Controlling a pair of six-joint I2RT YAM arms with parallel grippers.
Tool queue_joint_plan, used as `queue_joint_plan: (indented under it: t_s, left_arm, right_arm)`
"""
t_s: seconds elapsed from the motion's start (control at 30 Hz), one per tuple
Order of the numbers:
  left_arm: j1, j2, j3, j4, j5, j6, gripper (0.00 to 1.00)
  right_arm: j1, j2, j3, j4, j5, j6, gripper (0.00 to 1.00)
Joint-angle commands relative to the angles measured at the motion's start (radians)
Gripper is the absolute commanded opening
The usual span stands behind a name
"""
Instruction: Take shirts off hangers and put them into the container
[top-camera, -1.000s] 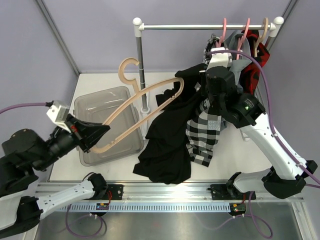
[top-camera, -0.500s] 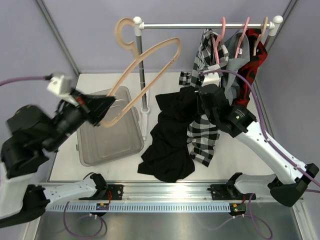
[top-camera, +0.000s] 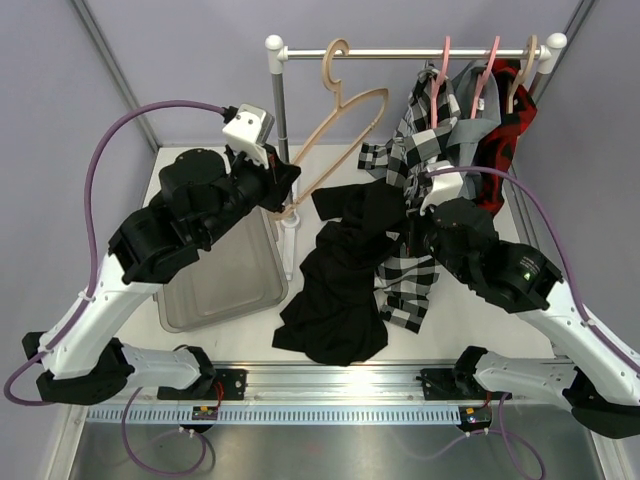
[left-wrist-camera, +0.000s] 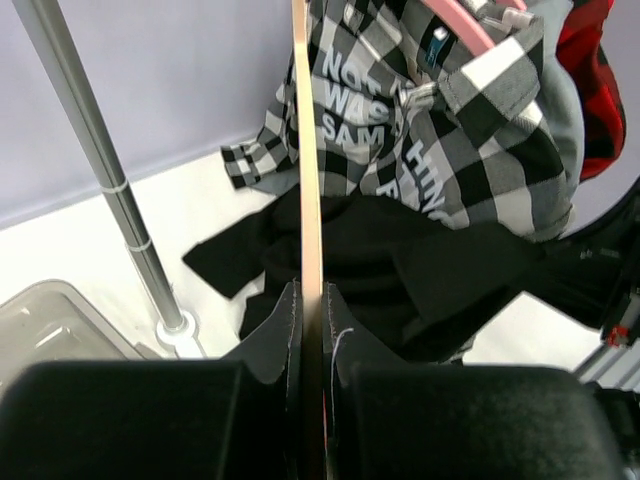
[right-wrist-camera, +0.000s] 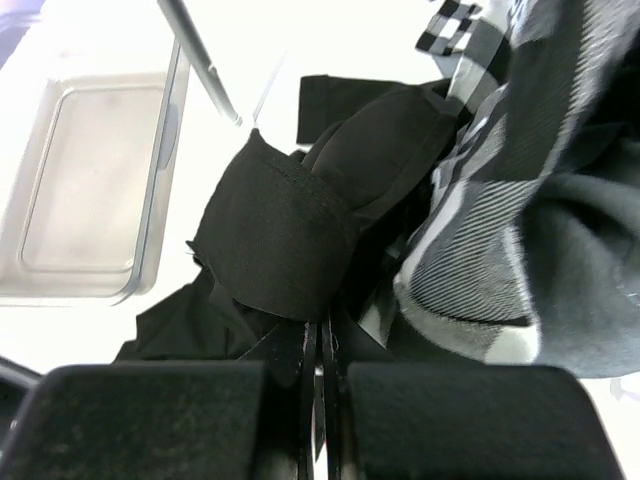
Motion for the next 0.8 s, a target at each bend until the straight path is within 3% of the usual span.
queue_joint_plan:
  t_s: [0.0,0.43,0.57,0.67,0.7,0.77]
  left_arm:
    - [-0.001,0.024,0.048,0.129,-0.029,0.034,0.00]
    - [0.062,0.240,0.244,0.060,-0.017,0.041,0.00]
    - [0.091,0.267,0.236,0.047,0.006,0.013,0.00]
    - [0.093,0.224,0.142,0.073,0.020,-0.022,0.01]
    - [0.091,0.205,0.114,0.082,0.025,-0.033,0.06]
    - [0.090,0.133,0.025,0.108,0.051,-0.053,0.35]
  right_arm:
    - [0.023,0.001,0.017,-0.014,-0.018,0.022,0.00]
    - [0.066,-0.002,0.032,-0.021,-0.018,0.033,0.00]
    - [0.067,-0.002,0.038,-0.024,-0.007,0.028,0.00]
    - [0.070,0.007,0.051,-0.023,-0.004,0.021,0.00]
    - [0.069,0.013,0.057,-0.023,-0.010,0.016,0.00]
    - [0.069,0.036,0.080,-0.011,-0.036,0.010,0.00]
